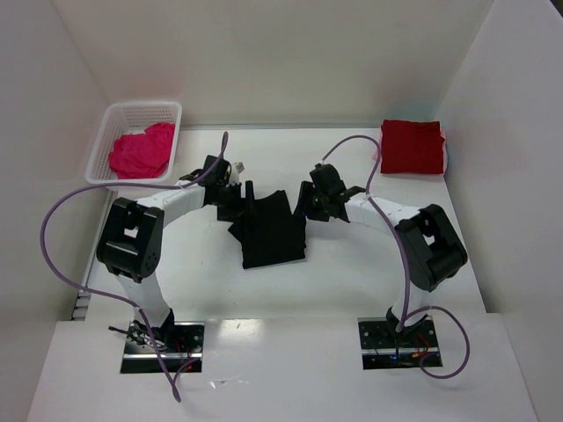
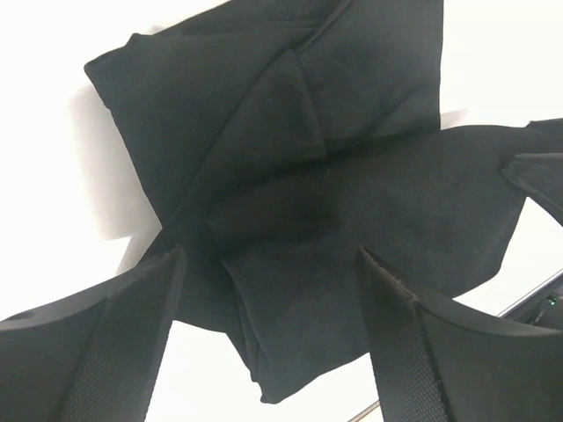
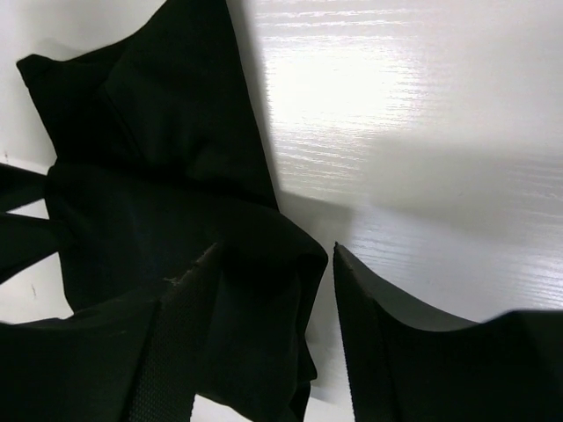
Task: Fold and stack the t-shirts
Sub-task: Fold the long partially folded tshirt into a neat square
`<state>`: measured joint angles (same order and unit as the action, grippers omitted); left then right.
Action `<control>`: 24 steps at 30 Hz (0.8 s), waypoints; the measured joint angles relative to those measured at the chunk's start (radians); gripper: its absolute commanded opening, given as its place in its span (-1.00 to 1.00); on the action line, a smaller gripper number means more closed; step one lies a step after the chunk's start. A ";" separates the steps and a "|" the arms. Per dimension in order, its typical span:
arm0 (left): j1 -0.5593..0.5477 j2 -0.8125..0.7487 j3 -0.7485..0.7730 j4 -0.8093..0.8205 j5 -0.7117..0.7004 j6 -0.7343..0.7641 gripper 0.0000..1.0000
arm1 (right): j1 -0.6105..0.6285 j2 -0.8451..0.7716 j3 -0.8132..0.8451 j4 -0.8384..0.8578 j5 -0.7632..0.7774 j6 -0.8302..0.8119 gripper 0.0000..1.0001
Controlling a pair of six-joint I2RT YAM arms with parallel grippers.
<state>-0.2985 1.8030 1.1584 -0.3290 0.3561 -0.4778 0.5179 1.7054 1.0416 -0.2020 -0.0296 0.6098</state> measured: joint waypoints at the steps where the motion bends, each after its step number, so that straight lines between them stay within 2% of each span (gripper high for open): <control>1: 0.001 0.000 0.000 0.001 0.002 0.000 0.74 | 0.000 0.003 0.000 0.000 -0.005 0.000 0.11; 4: 0.003 0.006 0.014 0.002 0.007 0.002 0.74 | 0.000 0.005 0.000 0.000 -0.012 0.003 -0.02; 9: 0.003 0.029 0.037 0.017 0.019 0.004 0.56 | 0.000 0.005 0.005 0.002 -0.024 0.003 -0.15; 14: 0.004 0.036 0.037 0.017 0.032 0.005 0.56 | 0.000 0.010 0.006 0.014 -0.036 0.011 -0.11; 16: 0.003 0.036 0.037 0.017 0.034 0.005 0.49 | 0.000 0.021 0.008 0.019 -0.038 0.011 -0.08; 19: 0.004 0.036 0.037 0.017 0.034 0.007 0.18 | 0.000 0.036 0.008 0.019 -0.039 0.011 -0.15; 21: 0.004 0.036 0.037 0.017 0.035 0.008 -0.08 | 0.000 0.039 0.008 0.019 -0.039 0.011 -0.31; 24: 0.004 0.036 0.037 0.018 0.042 0.009 -0.30 | 0.000 0.039 0.008 0.022 -0.040 0.014 -0.62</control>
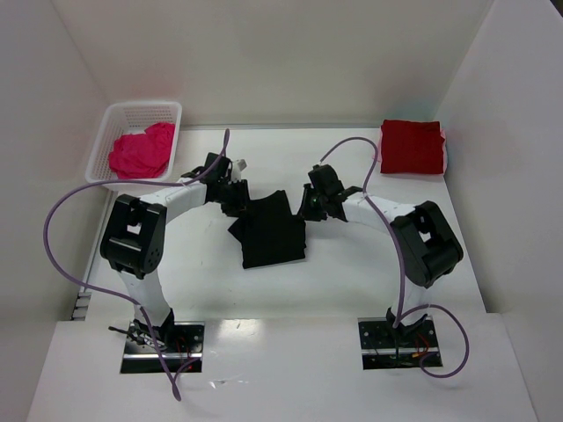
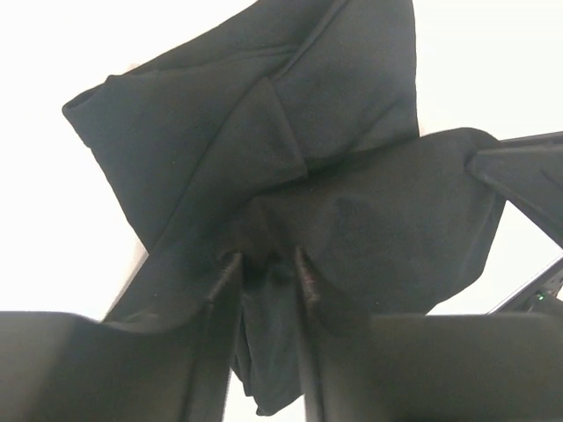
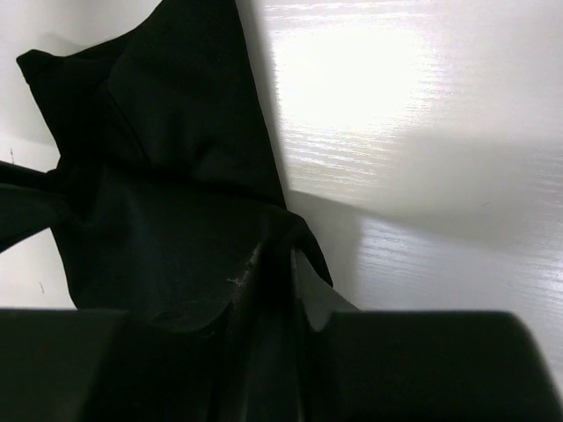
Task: Fold and stack the t-shirts
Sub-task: Fold the long partially folded tshirt into a neat square
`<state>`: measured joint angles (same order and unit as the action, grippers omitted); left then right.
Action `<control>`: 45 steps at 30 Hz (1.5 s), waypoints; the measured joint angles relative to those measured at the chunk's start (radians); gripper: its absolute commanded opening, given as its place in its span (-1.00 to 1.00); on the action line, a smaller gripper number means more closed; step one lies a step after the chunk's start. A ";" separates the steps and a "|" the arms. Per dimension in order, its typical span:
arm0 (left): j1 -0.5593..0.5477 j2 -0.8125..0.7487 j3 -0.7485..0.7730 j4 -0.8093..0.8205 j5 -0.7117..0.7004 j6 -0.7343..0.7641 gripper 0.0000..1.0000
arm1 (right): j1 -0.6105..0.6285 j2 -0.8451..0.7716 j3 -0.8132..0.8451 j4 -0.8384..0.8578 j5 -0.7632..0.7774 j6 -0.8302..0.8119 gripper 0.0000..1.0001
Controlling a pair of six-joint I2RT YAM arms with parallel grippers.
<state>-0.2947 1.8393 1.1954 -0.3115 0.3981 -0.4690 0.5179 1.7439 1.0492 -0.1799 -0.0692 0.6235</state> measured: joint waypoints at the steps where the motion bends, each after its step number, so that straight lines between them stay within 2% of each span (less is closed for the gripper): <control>1: 0.000 0.000 0.000 0.000 0.002 0.000 -0.36 | 0.000 0.000 0.000 0.000 0.000 0.002 -0.69; 2: 0.000 0.000 0.000 0.000 0.003 0.000 -0.52 | 0.000 0.000 0.000 0.000 -0.001 0.004 -0.76; 3: 0.000 0.000 0.000 0.000 0.006 0.001 -0.60 | 0.000 0.000 0.000 0.001 -0.003 0.006 -0.80; 7: 0.000 -0.001 0.000 0.000 0.012 0.001 -0.75 | 0.000 0.000 0.013 0.000 -0.005 0.007 -0.95; 10: 0.000 -0.018 -0.007 0.002 0.016 0.002 -0.84 | 0.000 -0.005 0.031 -0.002 -0.006 0.007 -0.95; 22: 0.011 -0.255 -0.044 -0.013 -0.001 -0.006 -0.84 | 0.000 -0.124 0.088 -0.004 -0.026 -0.011 -0.97; 33: 0.044 -0.290 -0.047 -0.032 -0.028 -0.011 -0.87 | 0.000 -0.115 0.154 0.008 -0.077 -0.047 -0.92; 45: 0.069 -0.322 -0.089 -0.041 -0.038 -0.036 -0.89 | 0.000 0.024 0.342 0.042 -0.142 -0.098 -0.87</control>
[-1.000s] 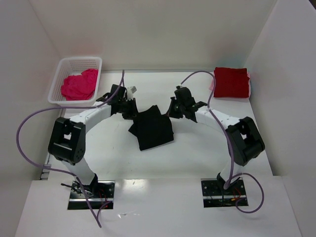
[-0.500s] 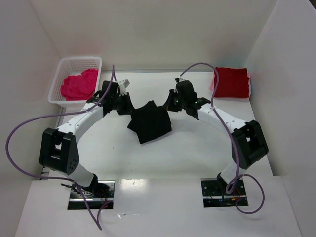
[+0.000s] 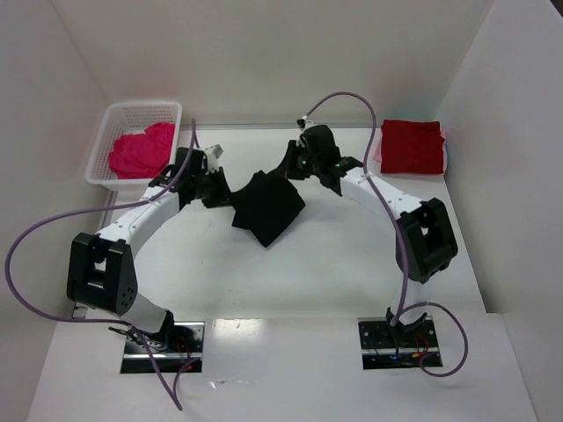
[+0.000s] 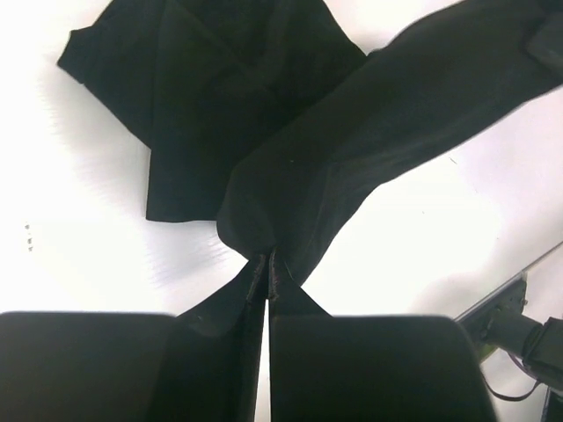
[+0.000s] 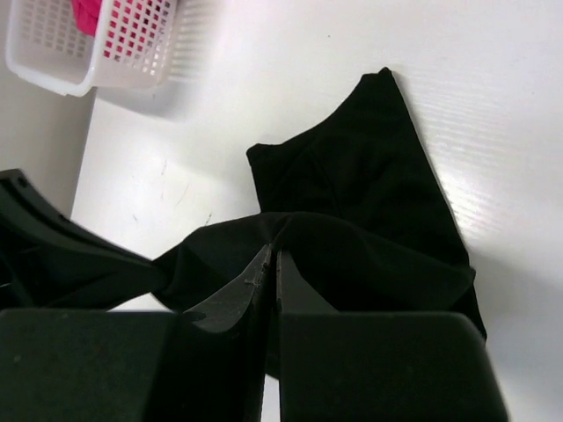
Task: Fold and stack the t-shirts
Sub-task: Fold the long partially folded tshirt into a neat square
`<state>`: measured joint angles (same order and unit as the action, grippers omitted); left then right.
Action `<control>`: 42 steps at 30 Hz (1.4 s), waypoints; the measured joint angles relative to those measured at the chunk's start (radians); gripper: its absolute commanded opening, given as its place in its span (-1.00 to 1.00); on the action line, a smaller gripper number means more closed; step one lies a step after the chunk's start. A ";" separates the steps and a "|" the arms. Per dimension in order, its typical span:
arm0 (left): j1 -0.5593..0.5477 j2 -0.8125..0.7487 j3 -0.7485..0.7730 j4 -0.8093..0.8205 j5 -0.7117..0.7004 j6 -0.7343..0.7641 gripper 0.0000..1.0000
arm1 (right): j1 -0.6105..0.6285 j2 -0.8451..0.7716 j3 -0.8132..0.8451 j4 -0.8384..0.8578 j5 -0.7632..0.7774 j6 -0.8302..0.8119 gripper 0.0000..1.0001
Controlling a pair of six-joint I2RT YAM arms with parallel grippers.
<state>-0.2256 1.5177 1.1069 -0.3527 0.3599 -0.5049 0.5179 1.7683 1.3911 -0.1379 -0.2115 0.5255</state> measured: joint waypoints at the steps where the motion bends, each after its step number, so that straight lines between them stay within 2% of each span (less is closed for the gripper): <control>1: 0.004 0.000 -0.001 0.000 -0.001 0.000 -0.89 | 0.000 0.023 0.016 0.001 -0.006 -0.004 -0.87; 13: 0.045 0.026 0.000 0.020 -0.023 -0.024 -1.00 | 0.000 0.241 0.222 -0.008 -0.045 -0.045 -0.84; 22: 0.062 0.134 0.080 0.031 -0.066 -0.028 -1.00 | 0.000 0.329 0.357 -0.010 -0.049 -0.066 -0.81; 34: 0.146 0.171 0.120 0.040 -0.102 -0.053 -1.00 | 0.000 0.483 0.551 -0.043 -0.066 -0.085 -0.79; 38: 0.146 0.184 0.163 0.043 -0.097 -0.048 -1.00 | 0.000 0.497 0.587 -0.045 -0.071 -0.090 -0.90; 42: 0.145 0.184 0.181 0.044 -0.092 -0.043 -1.00 | 0.000 0.494 0.563 -0.036 -0.079 -0.093 -0.92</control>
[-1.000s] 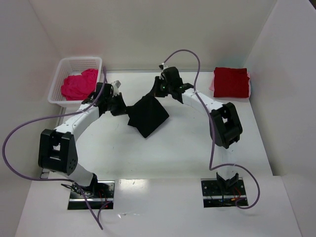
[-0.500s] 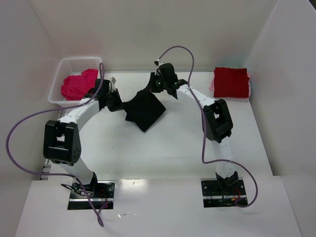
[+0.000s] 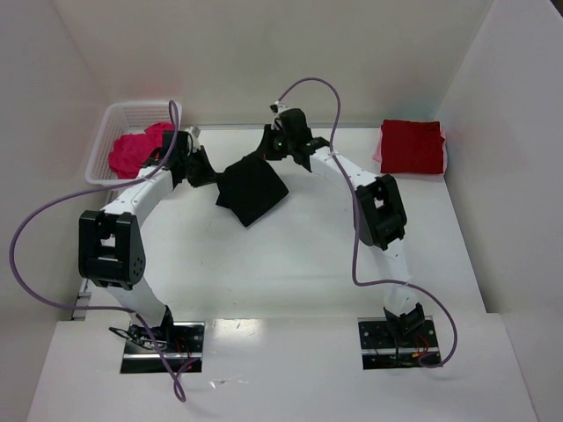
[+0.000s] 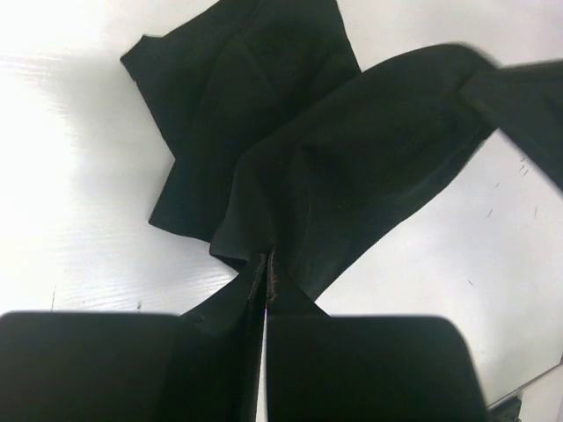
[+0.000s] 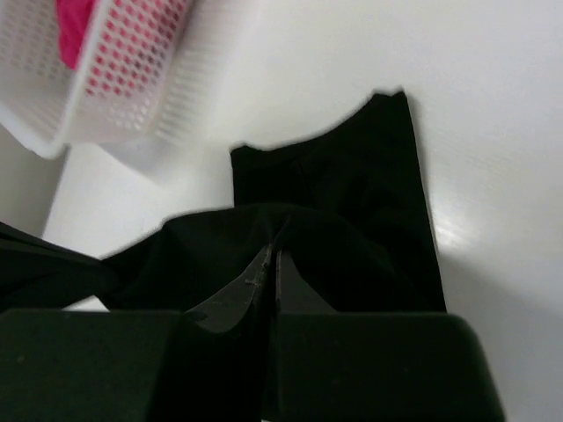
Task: Fold and stack the t-shirts
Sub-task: Fold the long partially folded tshirt into a neat square
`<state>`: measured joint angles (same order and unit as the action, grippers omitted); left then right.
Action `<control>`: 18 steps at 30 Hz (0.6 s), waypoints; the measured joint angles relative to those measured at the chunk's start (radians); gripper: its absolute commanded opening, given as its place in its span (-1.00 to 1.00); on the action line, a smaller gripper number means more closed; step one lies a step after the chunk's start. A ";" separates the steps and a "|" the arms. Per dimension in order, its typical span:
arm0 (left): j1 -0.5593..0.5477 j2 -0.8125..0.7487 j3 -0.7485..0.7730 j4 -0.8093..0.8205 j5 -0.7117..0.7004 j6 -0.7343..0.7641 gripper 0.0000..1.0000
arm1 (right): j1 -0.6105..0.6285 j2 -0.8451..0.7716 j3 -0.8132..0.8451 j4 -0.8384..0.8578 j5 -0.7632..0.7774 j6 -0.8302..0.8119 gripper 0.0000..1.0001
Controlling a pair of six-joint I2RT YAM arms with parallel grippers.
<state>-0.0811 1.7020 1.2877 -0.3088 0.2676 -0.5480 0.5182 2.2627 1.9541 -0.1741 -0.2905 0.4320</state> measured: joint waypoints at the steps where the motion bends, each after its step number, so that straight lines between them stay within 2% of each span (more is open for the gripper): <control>1: 0.000 0.000 0.000 -0.002 0.000 0.002 -1.00 | 0.000 -0.006 -0.027 0.010 -0.001 0.000 -0.92; 10: 0.000 -0.069 -0.064 -0.018 0.025 0.023 -1.00 | 0.000 -0.142 -0.344 0.035 0.002 0.000 -0.95; 18: -0.061 -0.176 -0.138 -0.063 0.054 0.049 -1.00 | 0.005 -0.425 -0.600 0.109 0.011 0.024 -0.97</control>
<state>-0.1421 1.5261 1.1496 -0.3714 0.3218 -0.4988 0.5236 1.8374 1.3544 -0.0647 -0.2790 0.4561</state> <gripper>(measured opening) 0.007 0.021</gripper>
